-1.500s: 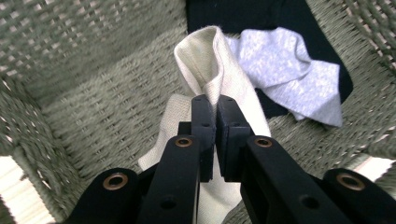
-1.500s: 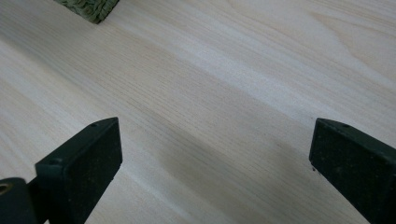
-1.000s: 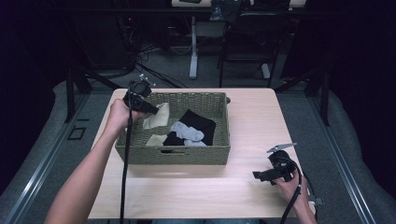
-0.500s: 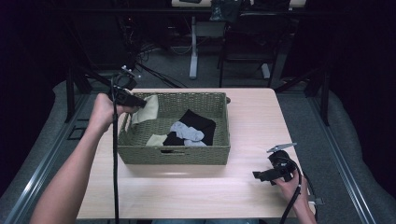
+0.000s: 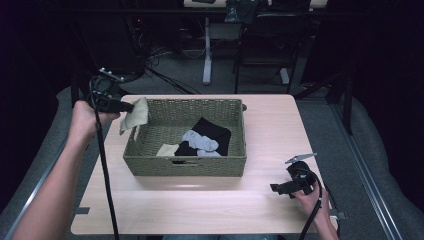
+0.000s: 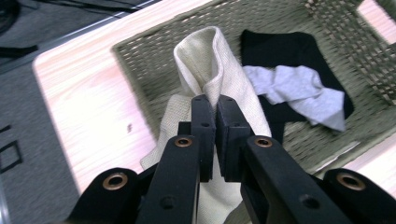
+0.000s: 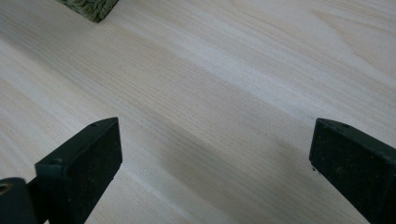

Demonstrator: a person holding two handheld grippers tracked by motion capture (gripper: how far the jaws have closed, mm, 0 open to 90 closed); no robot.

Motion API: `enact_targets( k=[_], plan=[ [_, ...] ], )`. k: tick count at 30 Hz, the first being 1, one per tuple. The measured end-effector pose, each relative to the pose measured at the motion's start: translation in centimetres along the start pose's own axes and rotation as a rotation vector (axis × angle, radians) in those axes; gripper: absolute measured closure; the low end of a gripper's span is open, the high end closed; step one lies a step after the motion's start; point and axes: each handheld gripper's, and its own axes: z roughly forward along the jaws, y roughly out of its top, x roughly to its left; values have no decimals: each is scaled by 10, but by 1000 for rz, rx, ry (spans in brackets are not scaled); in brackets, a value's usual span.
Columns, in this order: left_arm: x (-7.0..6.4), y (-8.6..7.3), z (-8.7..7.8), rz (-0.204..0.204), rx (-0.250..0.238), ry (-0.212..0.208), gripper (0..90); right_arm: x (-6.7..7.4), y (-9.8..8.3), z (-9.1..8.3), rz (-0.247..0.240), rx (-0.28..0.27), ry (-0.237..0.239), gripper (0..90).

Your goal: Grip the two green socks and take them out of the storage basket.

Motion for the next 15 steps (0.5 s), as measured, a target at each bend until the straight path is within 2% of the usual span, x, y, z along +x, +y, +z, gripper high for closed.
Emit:
enact_targets(
  k=[1,6,12,15],
  plan=[
    [5,-5,-4,-15,-6,16,867,0,0,0,-2,4,8,19],
    [19,-16,-10,-49,-7,38,867,0,0,0,-2,2,4,19],
    [39,-39,-15,-109,-5,81,867,0,0,0,-1,4,4,19],
    [44,-46,-14,-125,-3,90,868,0,0,0,-5,9,3,19]
  ],
)
